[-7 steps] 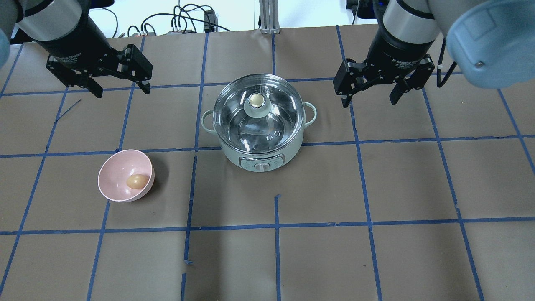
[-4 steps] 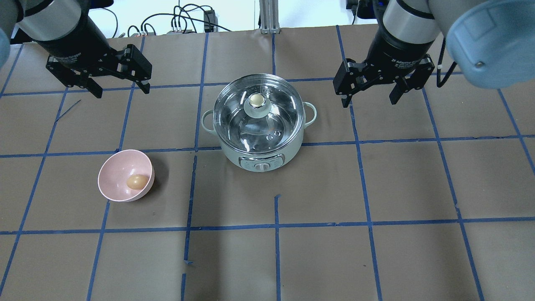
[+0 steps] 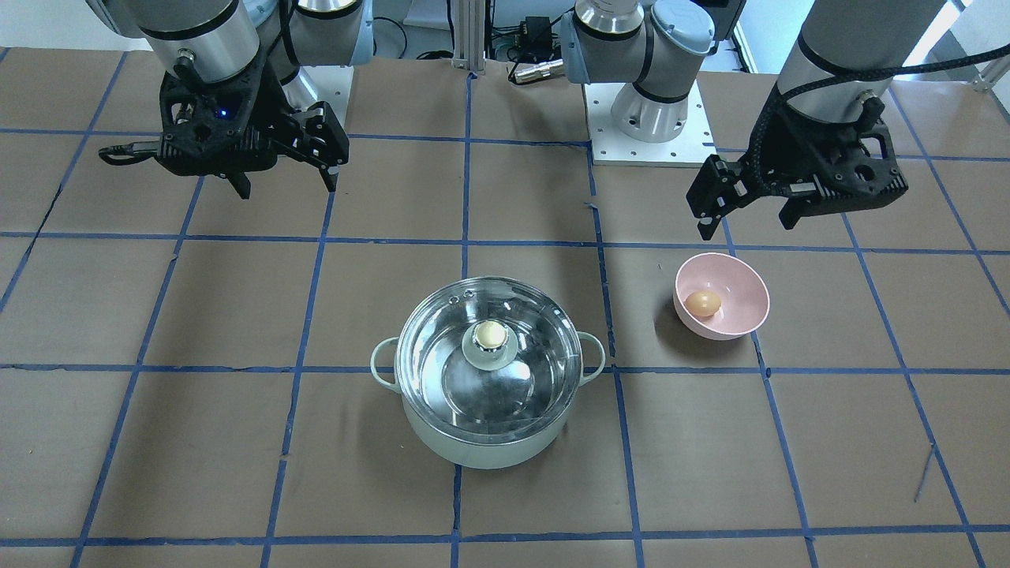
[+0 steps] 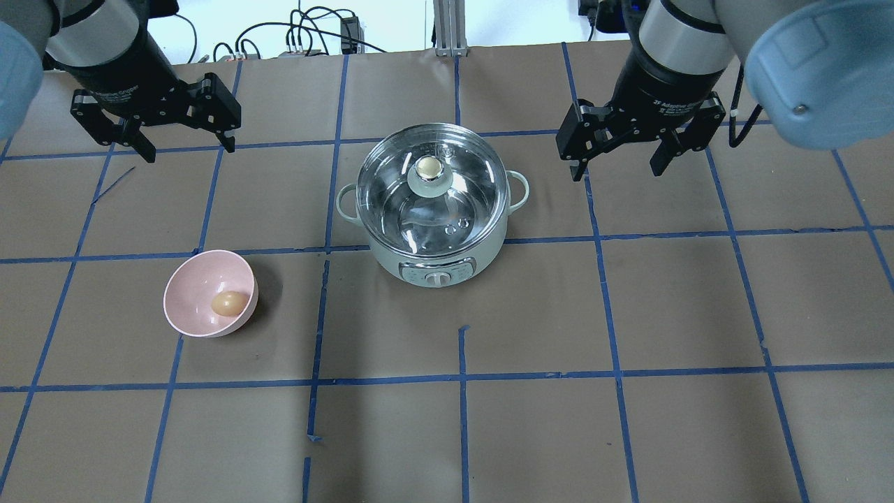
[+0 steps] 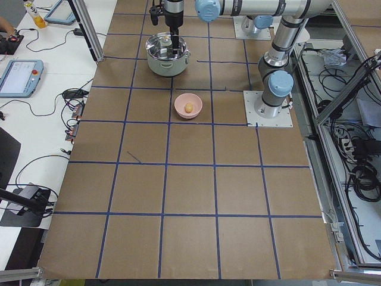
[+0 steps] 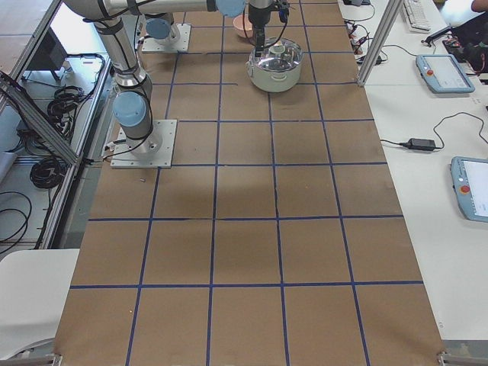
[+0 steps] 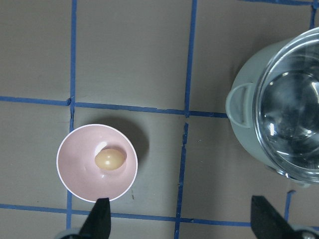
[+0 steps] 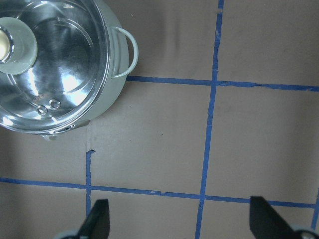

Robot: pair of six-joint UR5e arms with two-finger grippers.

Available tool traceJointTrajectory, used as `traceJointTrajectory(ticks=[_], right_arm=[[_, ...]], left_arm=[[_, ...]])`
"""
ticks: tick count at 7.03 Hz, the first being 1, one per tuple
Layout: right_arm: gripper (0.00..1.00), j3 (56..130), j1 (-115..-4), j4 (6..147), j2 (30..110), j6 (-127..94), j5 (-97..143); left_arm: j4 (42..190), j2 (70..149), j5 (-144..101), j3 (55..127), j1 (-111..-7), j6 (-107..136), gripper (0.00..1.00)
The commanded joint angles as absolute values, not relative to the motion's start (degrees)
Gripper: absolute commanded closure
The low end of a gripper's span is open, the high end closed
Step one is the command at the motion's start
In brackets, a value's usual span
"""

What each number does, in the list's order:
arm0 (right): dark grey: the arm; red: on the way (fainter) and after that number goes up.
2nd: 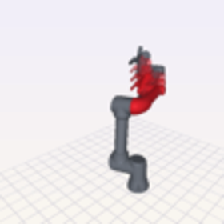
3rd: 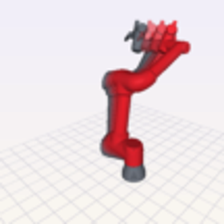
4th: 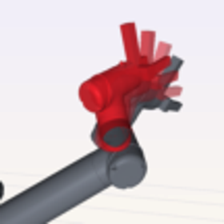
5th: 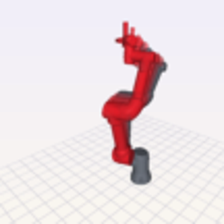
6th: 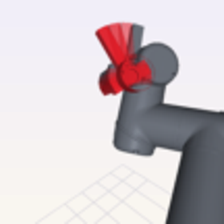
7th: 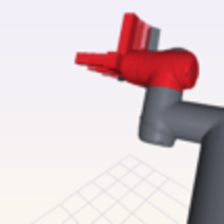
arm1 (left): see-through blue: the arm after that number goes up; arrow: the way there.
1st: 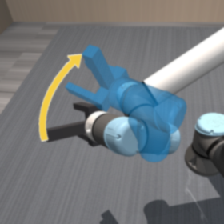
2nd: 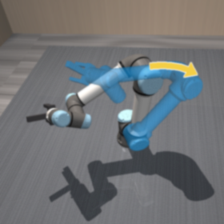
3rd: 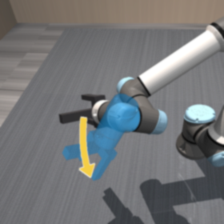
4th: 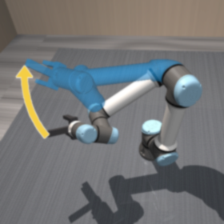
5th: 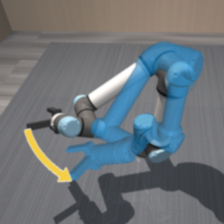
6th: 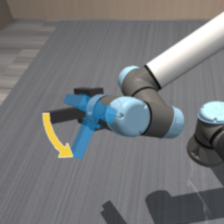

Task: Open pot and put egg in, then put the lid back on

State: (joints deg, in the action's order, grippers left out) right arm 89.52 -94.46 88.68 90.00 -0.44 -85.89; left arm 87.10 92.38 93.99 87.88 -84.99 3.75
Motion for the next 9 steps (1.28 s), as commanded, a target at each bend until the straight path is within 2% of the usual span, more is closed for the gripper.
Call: traceJointTrajectory(ticks=[1,7,8,9], right_arm=[[0.0,89.82,-94.39,88.68,90.0,-0.44,-85.96],[0.0,90.18,-94.4,88.68,90.0,-0.35,-85.96],[0.0,90.18,-94.39,88.68,90.09,-0.35,-85.96],[0.0,90.18,-94.39,88.68,90.0,-0.35,-85.96]], left_arm=[[85.26,95.09,95.53,87.89,-84.82,5.37,0.0],[78.58,100.02,96.42,88.85,-81.04,12.64,0.0],[75.96,99.76,96.42,91.21,-80.34,15.09,0.0],[73.76,98.8,96.42,94.97,-79.81,17.99,0.04]])
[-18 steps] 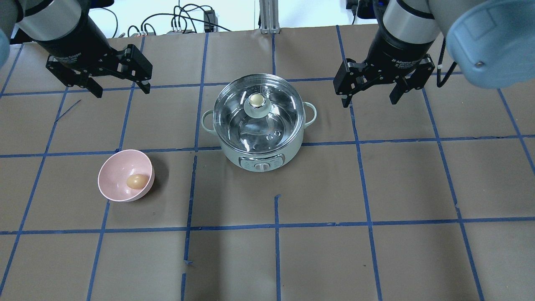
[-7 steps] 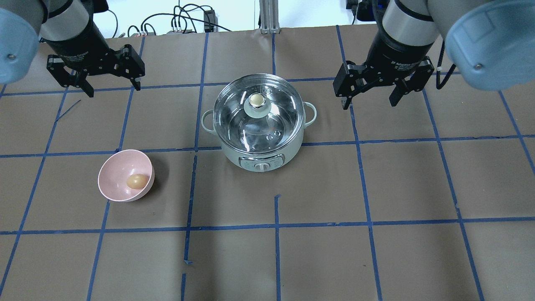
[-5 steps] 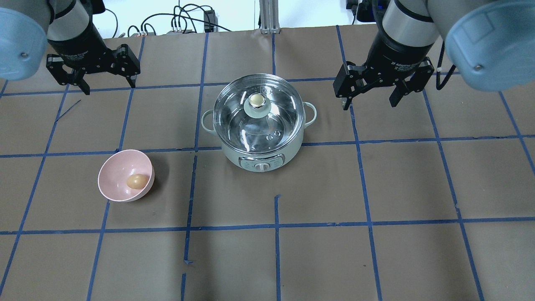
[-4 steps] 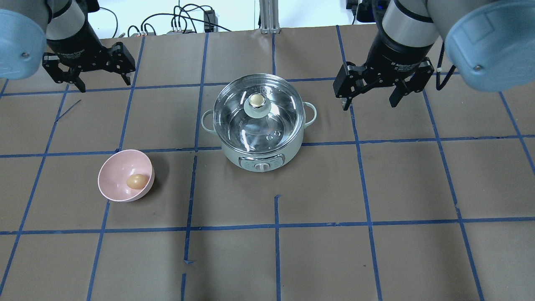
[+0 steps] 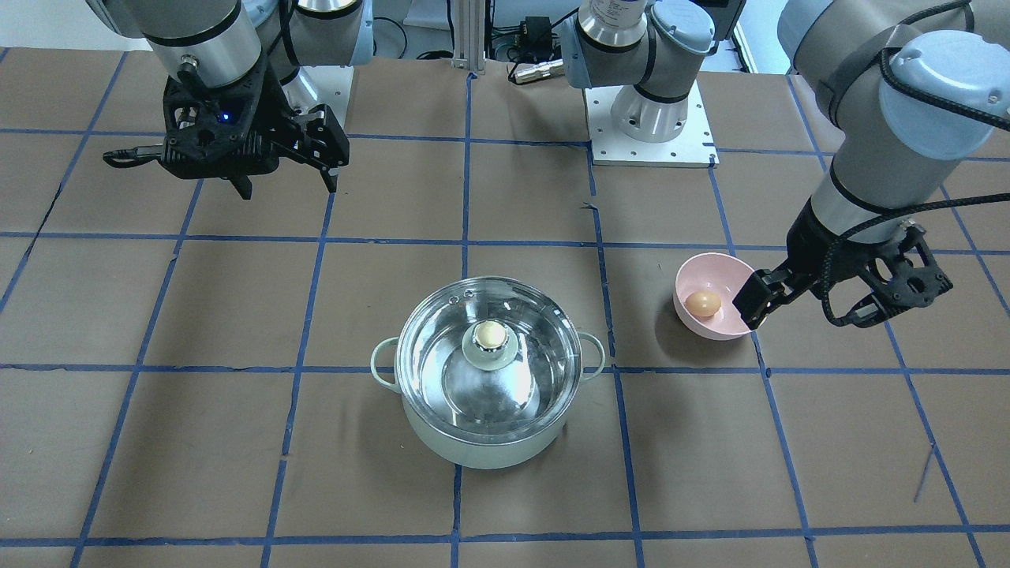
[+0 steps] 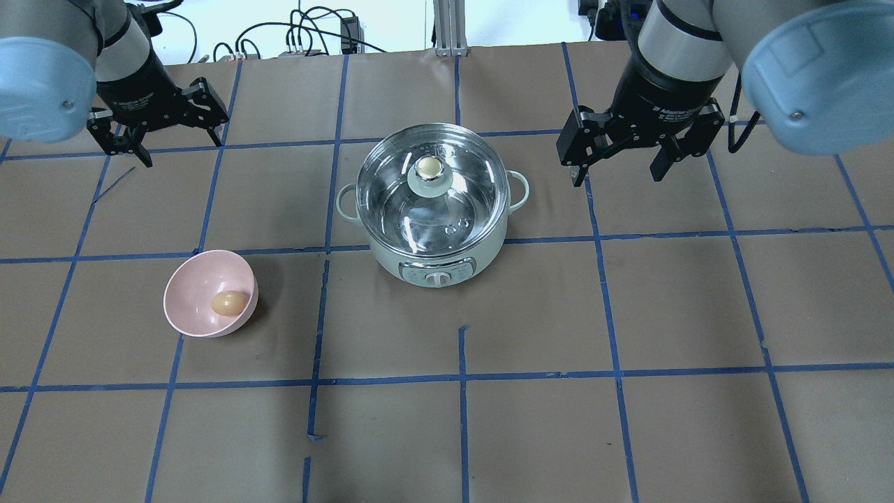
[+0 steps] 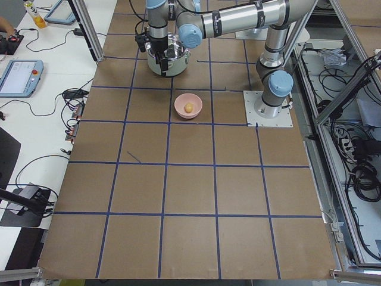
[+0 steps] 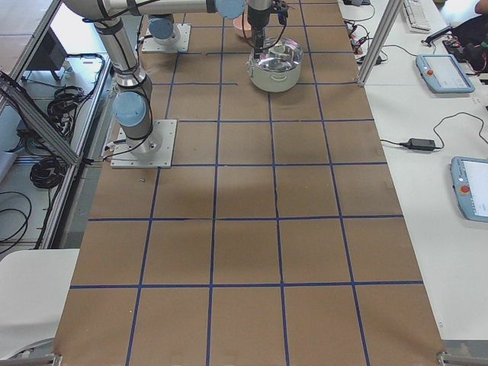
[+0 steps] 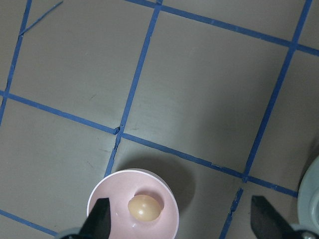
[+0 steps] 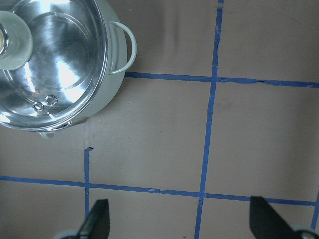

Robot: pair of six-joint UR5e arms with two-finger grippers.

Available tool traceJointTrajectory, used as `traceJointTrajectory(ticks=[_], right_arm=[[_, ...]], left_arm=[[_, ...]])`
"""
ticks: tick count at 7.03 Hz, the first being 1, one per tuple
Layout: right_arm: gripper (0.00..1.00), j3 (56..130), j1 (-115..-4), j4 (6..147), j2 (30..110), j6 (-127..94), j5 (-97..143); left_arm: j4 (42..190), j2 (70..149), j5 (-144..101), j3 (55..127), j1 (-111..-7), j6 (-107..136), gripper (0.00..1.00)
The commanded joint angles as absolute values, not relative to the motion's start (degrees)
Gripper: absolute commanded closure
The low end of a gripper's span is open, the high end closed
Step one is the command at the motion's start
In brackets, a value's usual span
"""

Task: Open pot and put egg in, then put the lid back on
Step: 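Move the left gripper down over the egg in the pink bowl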

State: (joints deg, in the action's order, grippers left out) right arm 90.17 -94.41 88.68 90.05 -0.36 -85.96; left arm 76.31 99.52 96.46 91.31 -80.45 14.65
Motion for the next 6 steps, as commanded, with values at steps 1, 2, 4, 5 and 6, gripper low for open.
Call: traceJointTrajectory(ticks=[1,2,4,5,6], right_arm=[[0.0,90.26,-94.39,88.59,90.0,-0.35,-85.96],[0.0,90.26,-94.48,88.68,90.0,-0.35,-85.96],[0.0,90.26,-94.48,88.59,90.0,-0.35,-85.96],[0.0,90.26,-94.48,88.59,90.0,-0.35,-85.96],[0.0,90.26,-94.57,88.59,90.0,-0.35,-85.96]], left_arm=[[70.61,97.92,96.68,97.88,-79.54,20.98,0.04],[70.23,97.65,96.68,99.65,-79.54,25.79,0.04],[70.31,97.21,96.68,101.85,-79.02,30.65,0.04],[70.23,96.86,96.59,104.65,-76.84,31.46,0.04],[69.44,95.12,96.07,107.9,-74.47,31.29,0.04]])
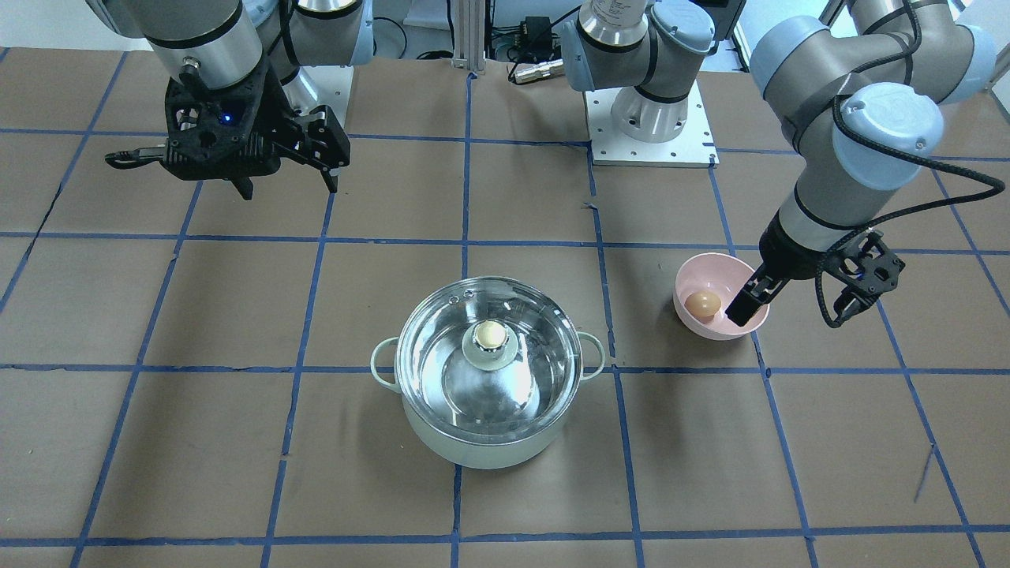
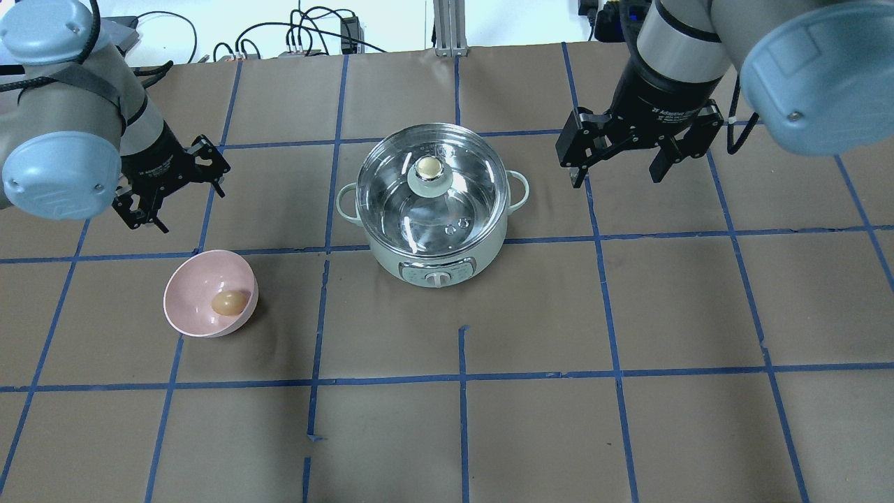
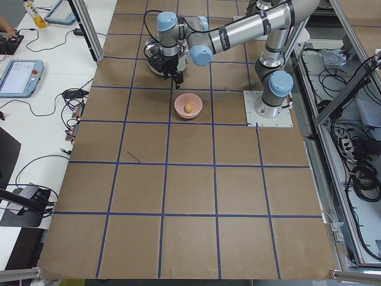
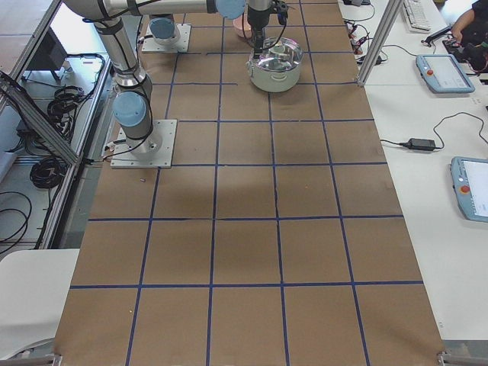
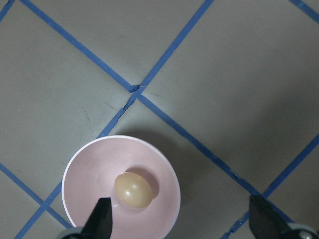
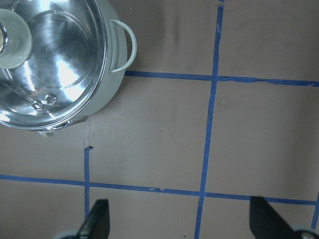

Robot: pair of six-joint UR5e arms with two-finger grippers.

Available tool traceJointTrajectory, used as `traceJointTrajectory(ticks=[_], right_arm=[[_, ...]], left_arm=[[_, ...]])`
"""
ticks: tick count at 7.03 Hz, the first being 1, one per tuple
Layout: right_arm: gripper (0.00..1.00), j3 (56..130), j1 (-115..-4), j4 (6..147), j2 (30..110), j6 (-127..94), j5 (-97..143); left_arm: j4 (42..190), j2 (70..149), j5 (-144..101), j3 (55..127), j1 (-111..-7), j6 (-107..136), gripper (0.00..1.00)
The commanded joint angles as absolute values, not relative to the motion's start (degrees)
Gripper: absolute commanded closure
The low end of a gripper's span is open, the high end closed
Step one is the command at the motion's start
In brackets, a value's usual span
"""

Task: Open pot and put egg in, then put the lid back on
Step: 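Move the left gripper down over the egg in the pink bowl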

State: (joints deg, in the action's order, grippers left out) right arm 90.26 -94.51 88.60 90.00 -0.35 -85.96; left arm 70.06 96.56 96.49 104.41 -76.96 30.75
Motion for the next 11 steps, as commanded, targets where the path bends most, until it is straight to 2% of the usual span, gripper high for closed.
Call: traceJointTrajectory(ticks=[1,4,7,11], right_arm=[[0.0,90.26,-94.57,88.59,90.0,-0.35,-85.96],[0.0,90.26,-94.66,88.51,90.0,-0.35,-85.96],[0.0,91.14,-94.48,88.86,90.09,-0.35,-85.96],[0.0,91.14,-94.48,88.86,90.09,-0.35,-85.96]], left_arm=[[68.91,94.31,94.15,110.28,-73.57,31.2,0.04],[65.86,93.96,91.58,114.94,-73.21,31.2,0.04],[59.59,92.29,89.3,121.98,-68.21,31.55,0.04],[58.45,91.76,89.21,123.4,-68.64,38.39,0.04]])
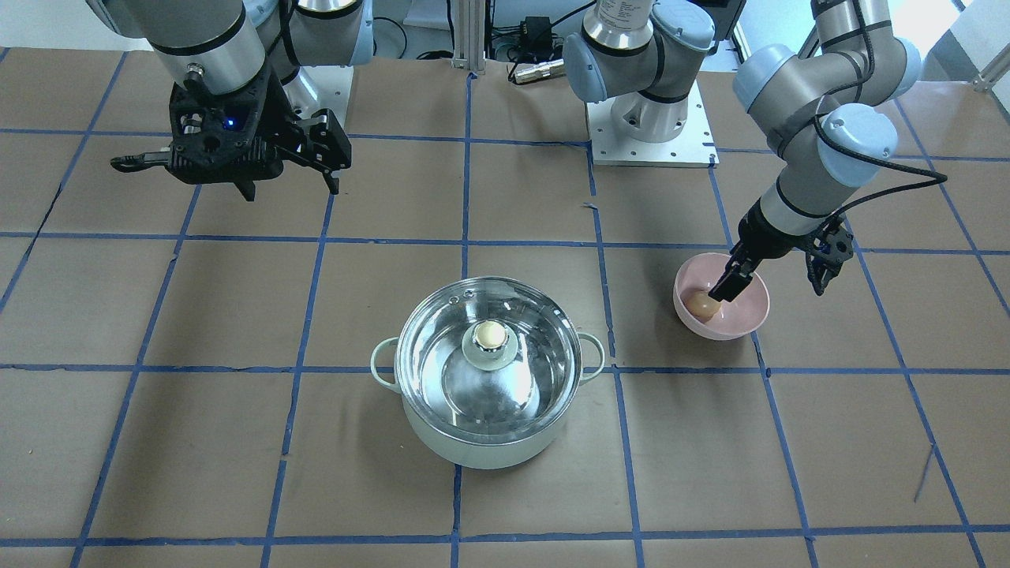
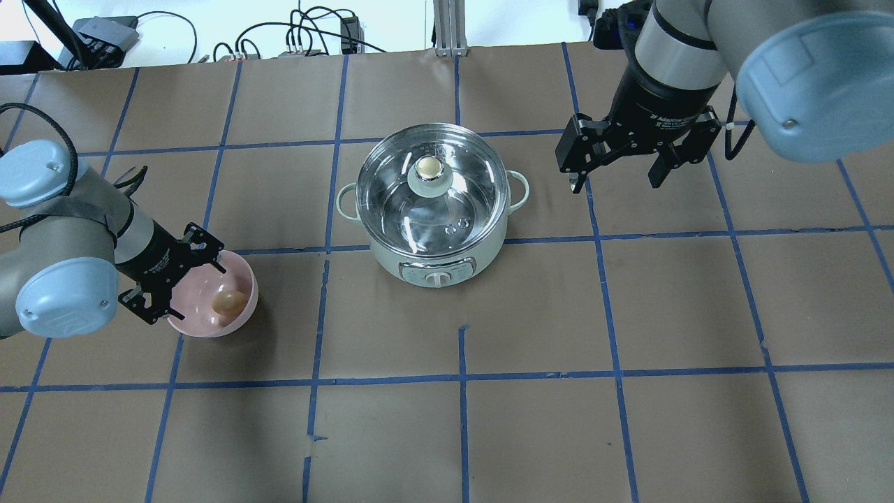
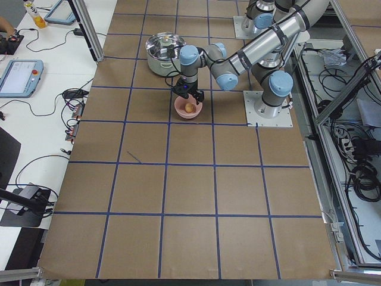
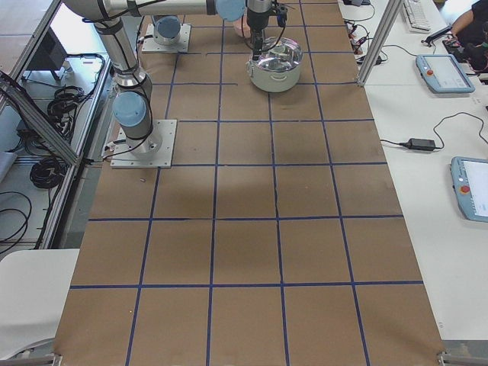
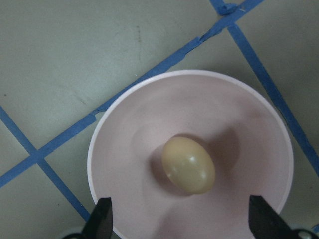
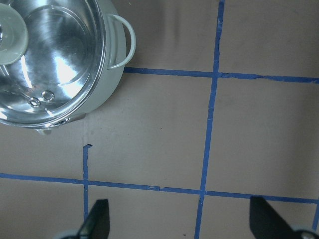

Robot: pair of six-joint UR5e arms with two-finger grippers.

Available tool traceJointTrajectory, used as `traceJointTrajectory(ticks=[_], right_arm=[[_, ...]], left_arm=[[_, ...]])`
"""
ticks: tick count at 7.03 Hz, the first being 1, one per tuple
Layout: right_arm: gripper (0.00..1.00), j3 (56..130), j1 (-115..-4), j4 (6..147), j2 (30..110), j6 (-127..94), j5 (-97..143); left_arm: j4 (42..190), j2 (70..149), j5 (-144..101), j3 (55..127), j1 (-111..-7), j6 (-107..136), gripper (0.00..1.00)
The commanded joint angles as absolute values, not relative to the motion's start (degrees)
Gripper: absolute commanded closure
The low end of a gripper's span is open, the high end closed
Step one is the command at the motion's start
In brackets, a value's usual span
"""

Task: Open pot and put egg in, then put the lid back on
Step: 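Move the left gripper down over the egg in the pink bowl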

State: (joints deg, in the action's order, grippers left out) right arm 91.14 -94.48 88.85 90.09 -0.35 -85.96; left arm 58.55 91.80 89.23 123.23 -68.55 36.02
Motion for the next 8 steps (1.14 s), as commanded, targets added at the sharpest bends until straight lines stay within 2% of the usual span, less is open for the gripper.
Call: traceJointTrajectory(ticks=[1,4,6,8], right_arm=[[0.0,91.14,-94.48,88.86,90.09,-0.35,-85.96],[0.0,90.35,-94.48,90.95,89.56,3.05,-86.04],[0.0,89.57,-95.09,91.66,88.6,2.99,-85.96],[0.0,78.12,-98.5,93.6,78.46,2.12,-85.7]], left_arm=[[58.45,91.76,89.12,123.49,-68.73,39.1,0.04],[57.48,91.84,90.0,124.01,-71.0,49.8,0.04],[51.63,94.47,91.23,124.01,-71.1,53.07,0.04],[50.89,95.36,91.14,123.93,-70.93,53.26,0.04]])
